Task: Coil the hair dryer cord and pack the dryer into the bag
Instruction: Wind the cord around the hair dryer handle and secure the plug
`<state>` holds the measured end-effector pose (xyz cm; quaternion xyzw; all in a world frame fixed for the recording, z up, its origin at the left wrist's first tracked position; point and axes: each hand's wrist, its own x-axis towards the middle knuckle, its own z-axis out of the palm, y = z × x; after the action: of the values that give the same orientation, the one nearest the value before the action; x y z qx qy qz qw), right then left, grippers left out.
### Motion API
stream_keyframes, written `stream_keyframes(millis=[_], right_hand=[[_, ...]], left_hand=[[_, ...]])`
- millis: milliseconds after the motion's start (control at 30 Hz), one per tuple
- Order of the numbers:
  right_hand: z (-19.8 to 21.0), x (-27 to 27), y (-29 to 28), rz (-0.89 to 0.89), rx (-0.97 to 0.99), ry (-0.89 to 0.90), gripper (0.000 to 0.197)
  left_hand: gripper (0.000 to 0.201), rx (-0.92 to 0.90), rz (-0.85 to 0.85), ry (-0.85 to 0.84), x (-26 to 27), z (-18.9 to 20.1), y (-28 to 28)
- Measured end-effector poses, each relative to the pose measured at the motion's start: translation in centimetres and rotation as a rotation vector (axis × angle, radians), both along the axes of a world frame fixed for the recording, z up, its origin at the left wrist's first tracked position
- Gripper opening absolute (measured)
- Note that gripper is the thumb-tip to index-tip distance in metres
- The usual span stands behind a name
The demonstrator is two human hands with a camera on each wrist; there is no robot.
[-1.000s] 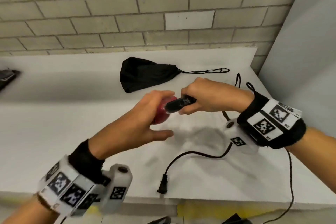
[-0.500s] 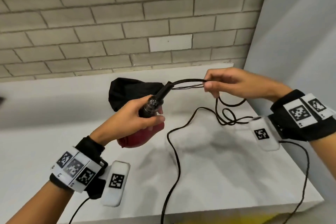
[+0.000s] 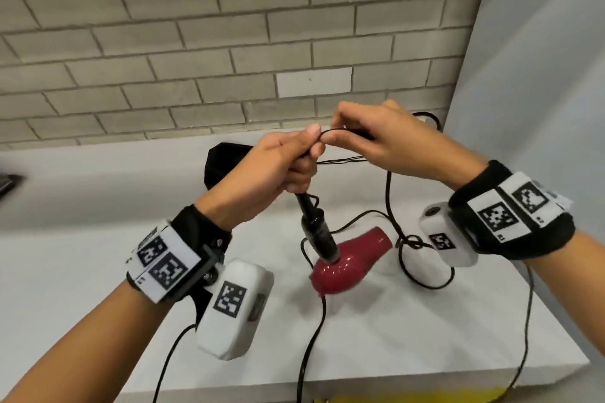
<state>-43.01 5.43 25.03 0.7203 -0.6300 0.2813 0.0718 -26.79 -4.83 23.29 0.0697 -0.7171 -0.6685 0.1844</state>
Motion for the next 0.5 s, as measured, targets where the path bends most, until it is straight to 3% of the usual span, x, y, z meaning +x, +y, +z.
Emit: stream_keyframes(millis=[100,233,367,467,500], right_hand=[[-0.8,-3.0,1.9,-0.083,-0.005,0.212,0.039],[-2.2,-7.8,6.8,-0.186,-0.089,0.266,0.054],[-3.4,-7.7,9.0,-0.303,-0.124,0.322,0.039],[-4.4,-5.1,8.5,-0.326,-0.100,0.532,0.006],[-4.9,-4.1,8.0,-0.284,-0.088,0.616,0.020]], left_hand=[[0.033,0.022,0.018,0.045,0.9,0.1,-0.9],[0.035,0.070,0.099,0.064,2.5,0.1,-3.0],[0.034,0.052,0.083,0.032,2.8,-0.6,-3.2],[0.035,0.067,0.091,-0.001,2.4,-0.7,-3.1],[0.035,0.067,0.090,-0.015,2.2,-0.7,-2.9]])
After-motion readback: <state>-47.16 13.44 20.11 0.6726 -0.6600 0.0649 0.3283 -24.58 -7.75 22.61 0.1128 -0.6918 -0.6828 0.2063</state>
